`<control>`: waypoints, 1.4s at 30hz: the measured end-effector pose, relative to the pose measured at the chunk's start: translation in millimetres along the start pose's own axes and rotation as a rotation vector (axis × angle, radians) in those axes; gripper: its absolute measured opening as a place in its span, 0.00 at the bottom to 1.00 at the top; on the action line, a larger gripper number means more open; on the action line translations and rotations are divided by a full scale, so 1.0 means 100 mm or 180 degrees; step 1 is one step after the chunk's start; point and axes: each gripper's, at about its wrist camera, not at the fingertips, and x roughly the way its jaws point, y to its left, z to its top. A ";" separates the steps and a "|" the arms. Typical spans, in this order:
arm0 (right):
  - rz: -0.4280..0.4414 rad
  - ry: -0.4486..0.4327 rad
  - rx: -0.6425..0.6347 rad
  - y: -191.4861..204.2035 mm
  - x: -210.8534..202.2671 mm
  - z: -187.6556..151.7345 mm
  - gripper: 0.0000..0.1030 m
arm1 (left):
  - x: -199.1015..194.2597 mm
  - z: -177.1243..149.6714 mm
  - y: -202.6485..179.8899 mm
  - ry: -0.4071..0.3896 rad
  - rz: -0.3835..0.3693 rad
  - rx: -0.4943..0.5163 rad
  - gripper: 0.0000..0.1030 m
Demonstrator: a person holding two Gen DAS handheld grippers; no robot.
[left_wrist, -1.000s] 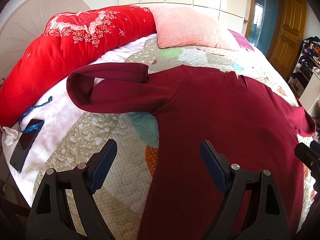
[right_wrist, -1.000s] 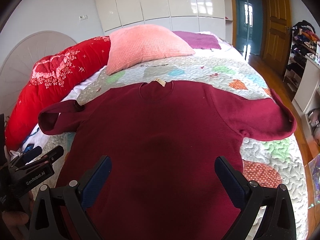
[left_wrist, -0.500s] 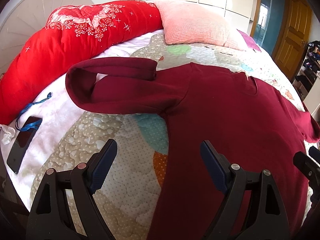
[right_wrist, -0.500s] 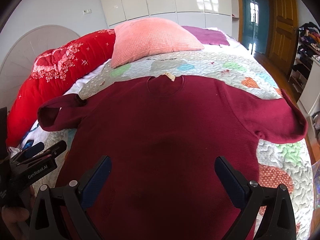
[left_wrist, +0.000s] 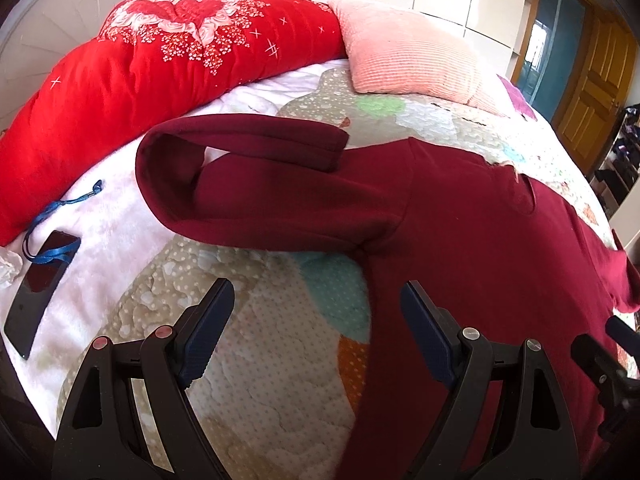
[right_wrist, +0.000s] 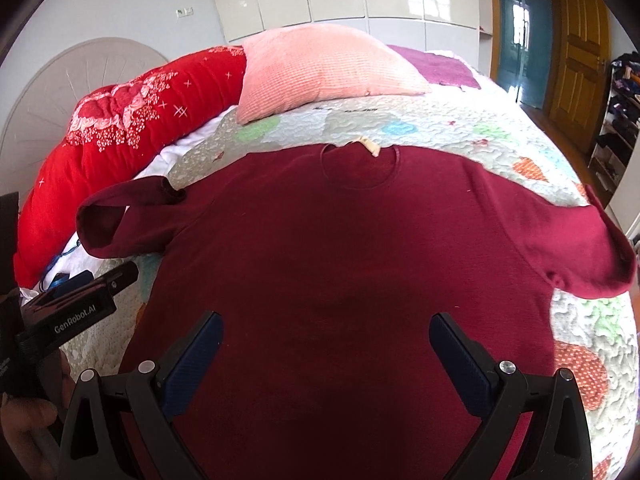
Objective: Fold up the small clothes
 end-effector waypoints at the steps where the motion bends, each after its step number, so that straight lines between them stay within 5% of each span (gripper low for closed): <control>1: 0.0006 0.0007 -0.0008 0.02 0.02 0.00 1.00 | 0.02 0.01 0.02 0.0001 0.0005 -0.0003 0.83; 14: 0.0156 0.0010 -0.0198 0.35 0.31 0.21 1.00 | 0.25 0.21 0.53 -0.0109 0.0335 -0.0393 0.83; 25: 0.0999 -0.0195 -0.0408 1.12 0.83 0.95 1.00 | 0.52 0.23 1.03 -0.0050 0.0471 -0.0685 0.83; 32: 0.1015 -0.0126 -0.1349 1.73 1.28 1.06 1.00 | 0.60 0.21 1.11 0.0029 0.0444 -0.0778 0.83; 34: 0.0947 -0.0149 -0.1550 1.86 1.43 1.07 0.87 | 0.59 0.20 1.11 0.0020 0.0457 -0.0755 0.83; 36: 0.0947 -0.0087 -0.1652 1.88 1.53 1.08 0.23 | 0.59 0.20 1.10 0.0017 0.0462 -0.0746 0.83; 39: 0.0954 -0.0073 -0.1661 1.89 1.55 1.12 0.14 | 0.53 0.20 1.07 -0.0083 0.0453 -0.0711 0.83; 42: 0.0905 -0.0396 -0.1551 1.71 1.23 1.27 0.13 | 0.26 0.21 0.93 -0.0483 0.0099 -0.0569 0.83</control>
